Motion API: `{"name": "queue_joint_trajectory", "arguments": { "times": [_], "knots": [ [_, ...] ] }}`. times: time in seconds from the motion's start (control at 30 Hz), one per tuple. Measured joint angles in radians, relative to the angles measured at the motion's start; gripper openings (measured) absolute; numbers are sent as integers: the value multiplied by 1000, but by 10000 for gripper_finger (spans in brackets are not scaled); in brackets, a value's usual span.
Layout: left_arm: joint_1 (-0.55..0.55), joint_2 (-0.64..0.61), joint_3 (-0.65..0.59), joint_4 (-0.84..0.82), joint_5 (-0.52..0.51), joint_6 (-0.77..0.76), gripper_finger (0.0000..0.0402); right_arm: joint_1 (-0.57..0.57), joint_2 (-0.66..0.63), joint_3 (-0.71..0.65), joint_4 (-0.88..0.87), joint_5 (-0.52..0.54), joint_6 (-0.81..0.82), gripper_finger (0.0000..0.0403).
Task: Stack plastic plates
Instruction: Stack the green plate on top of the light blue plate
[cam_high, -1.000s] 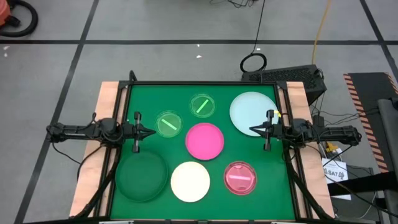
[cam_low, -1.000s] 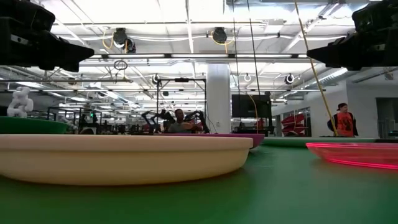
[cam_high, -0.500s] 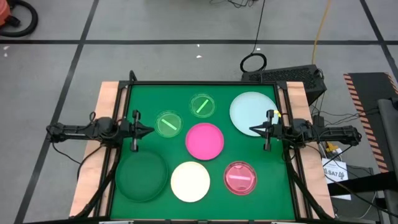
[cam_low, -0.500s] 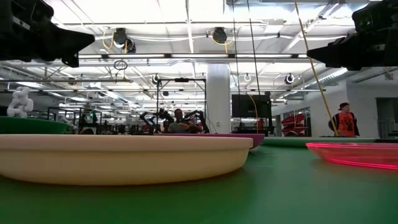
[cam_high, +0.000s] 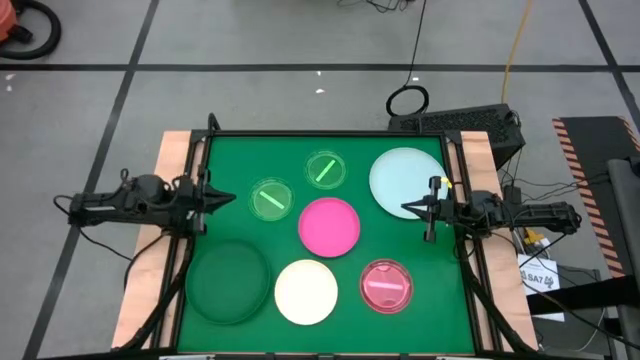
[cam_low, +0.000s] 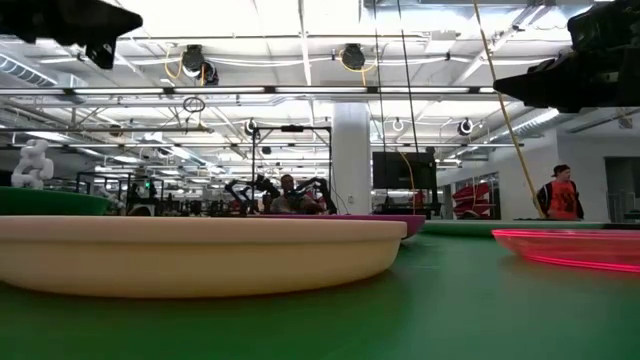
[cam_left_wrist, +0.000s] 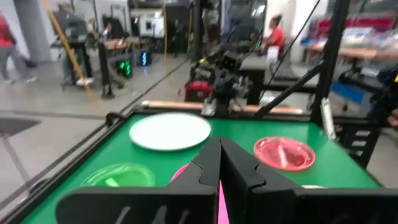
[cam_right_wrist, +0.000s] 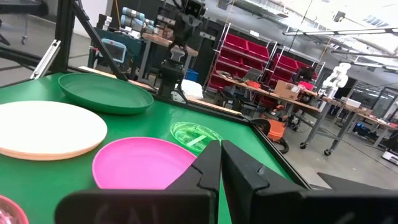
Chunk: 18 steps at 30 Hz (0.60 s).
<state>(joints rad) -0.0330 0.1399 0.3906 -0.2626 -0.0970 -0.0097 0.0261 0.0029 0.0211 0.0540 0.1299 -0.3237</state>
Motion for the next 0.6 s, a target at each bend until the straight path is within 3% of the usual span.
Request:
{"name": "queue_joint_trajectory", "arguments": {
  "times": [0.37, 0.6],
  "knots": [
    [0, 311, 325, -252, -8, 4, 5, 0, 0, 0, 2, 0, 77, 9],
    [0, 455, 394, -346, -6, -22, 5, 0, 0, 0, 2, 0, 171, 9]
  ]
}}
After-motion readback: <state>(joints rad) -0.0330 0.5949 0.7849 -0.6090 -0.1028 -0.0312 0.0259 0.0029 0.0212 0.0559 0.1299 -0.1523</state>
